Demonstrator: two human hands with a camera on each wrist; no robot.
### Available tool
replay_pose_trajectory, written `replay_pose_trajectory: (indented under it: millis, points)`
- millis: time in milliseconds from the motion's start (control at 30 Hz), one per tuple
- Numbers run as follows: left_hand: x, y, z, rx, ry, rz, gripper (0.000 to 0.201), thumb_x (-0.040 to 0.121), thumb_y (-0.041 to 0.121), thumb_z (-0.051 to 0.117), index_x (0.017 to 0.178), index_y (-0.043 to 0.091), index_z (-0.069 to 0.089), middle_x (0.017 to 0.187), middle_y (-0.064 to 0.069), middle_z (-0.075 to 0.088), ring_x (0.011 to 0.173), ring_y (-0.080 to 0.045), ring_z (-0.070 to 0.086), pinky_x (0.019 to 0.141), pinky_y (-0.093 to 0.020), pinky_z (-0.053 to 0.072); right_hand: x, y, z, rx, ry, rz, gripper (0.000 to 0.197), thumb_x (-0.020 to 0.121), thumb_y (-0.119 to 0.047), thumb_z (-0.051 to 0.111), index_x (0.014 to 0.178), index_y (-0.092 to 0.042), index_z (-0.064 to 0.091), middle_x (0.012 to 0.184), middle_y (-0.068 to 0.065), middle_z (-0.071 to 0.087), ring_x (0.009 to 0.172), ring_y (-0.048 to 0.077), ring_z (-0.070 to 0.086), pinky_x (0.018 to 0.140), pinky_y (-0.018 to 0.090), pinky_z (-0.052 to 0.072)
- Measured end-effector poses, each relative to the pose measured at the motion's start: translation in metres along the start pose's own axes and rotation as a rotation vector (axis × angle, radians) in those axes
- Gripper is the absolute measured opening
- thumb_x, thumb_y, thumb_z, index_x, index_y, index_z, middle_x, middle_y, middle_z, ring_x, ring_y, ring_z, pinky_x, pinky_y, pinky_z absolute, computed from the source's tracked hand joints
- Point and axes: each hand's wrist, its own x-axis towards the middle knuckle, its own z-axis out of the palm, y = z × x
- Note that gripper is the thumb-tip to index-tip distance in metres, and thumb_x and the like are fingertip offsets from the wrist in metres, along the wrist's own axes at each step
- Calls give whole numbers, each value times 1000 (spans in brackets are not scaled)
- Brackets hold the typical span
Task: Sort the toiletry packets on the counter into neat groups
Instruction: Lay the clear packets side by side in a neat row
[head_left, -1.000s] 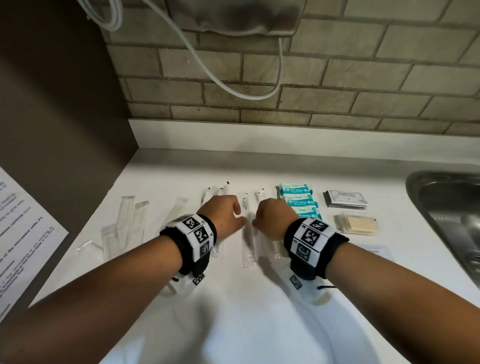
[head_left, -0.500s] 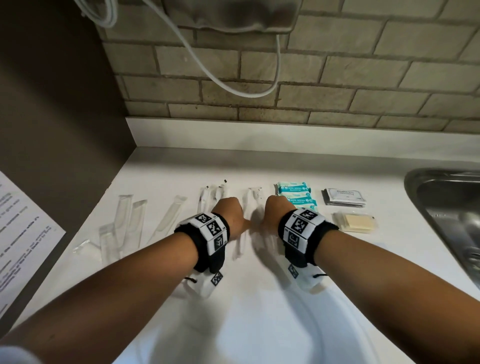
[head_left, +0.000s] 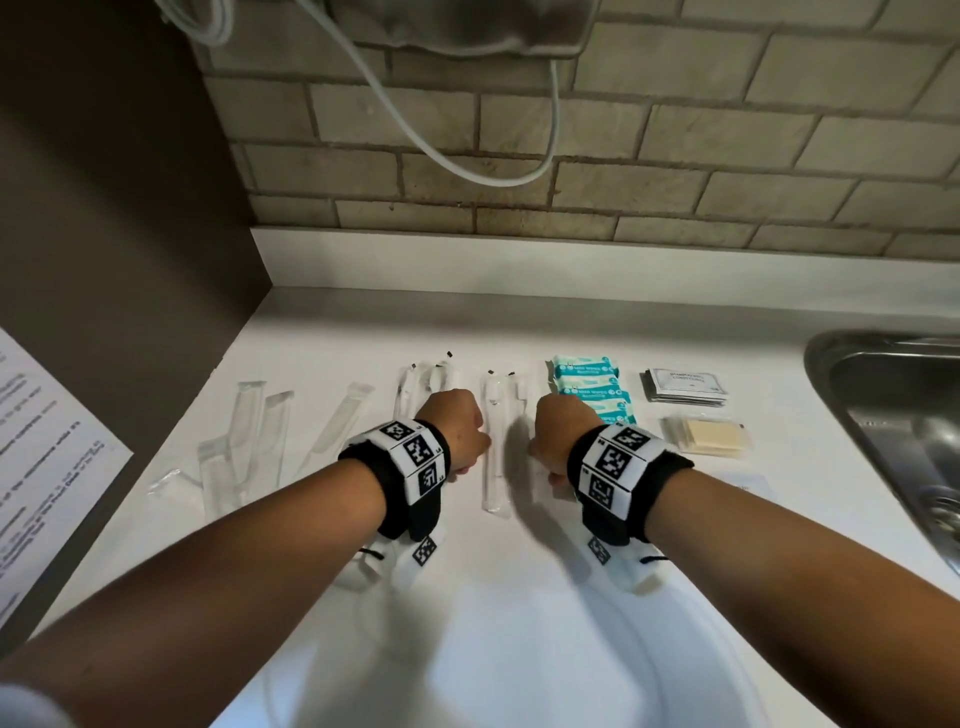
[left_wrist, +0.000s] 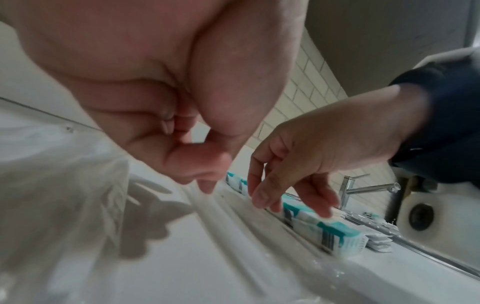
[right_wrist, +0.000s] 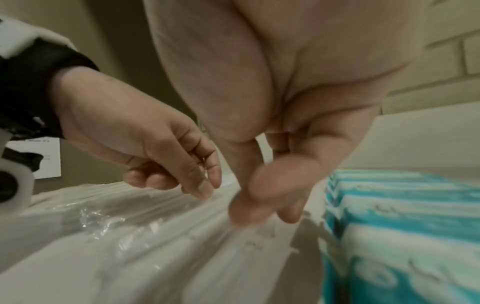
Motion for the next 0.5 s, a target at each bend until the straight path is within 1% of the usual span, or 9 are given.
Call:
replay_pose_trajectory:
  millis: [67,133,200,233,267,333,367,433,500]
  points:
    - [0,2,-4,156,39,93,20,85,19,62,105,16,61,96,-7,70,80,-23,66,69,-28,52,-2,2,-2,12,64,-26,22,94,-9,52,115,-4,58,117,13,64,105,27,64,81,30,51]
    - [-2,1,-9,269,32,157,32,83,26,66,113,20,62,113,0,68,102,-17,64,87,-25,49,-5,3,-3,8,65,-83,27,93,-10,52,120,-6,58,119,11,63,107,27,63,87,32,53]
    - [-7,-3,-13,325,-39,206,52,79,30,72,128,20,57,128,3,63,117,-13,59,99,-28,46,-10,7,-1,-39,13,-163,33,91,-14,58,123,-9,58,121,9,63,110,26,61,94,36,52]
    - [-10,-5,-13,361,-83,210,62,78,32,73,134,19,52,134,4,59,122,-14,56,102,-30,45,-12,8,0,-76,-10,-188,37,88,-18,63,124,-10,58,121,9,63,111,26,61,95,37,52]
    - [-13,-6,-13,428,-117,211,67,78,36,73,137,18,49,137,3,56,125,-16,55,100,-30,45,-15,9,2,-103,-31,-193,41,85,-22,68,124,-11,59,119,8,65,110,26,62,94,37,52]
    - [-15,-8,-10,567,-126,229,64,79,44,70,133,15,51,133,0,59,118,-22,57,84,-27,46,-17,11,5,-151,-32,-191,46,81,-29,73,123,-13,61,117,8,65,108,26,62,93,37,53]
    - [-16,-8,-8,601,-119,239,64,80,47,69,133,16,51,131,-1,59,117,-24,58,82,-27,46,-18,11,6,-175,-22,-191,47,81,-31,73,123,-14,61,117,8,65,108,26,62,93,37,52]
    - [-16,-9,-5,623,-124,238,68,81,47,67,141,22,45,136,1,56,122,-24,55,94,-31,48,-18,13,7,-215,0,-198,45,82,-34,71,122,-16,61,116,6,64,111,26,59,93,36,51]
    - [-14,-7,-5,629,-123,239,64,81,42,66,139,23,47,135,1,57,121,-24,56,98,-35,48,-18,15,7,-224,14,-201,43,85,-35,68,123,-17,60,116,5,65,114,25,55,93,36,47]
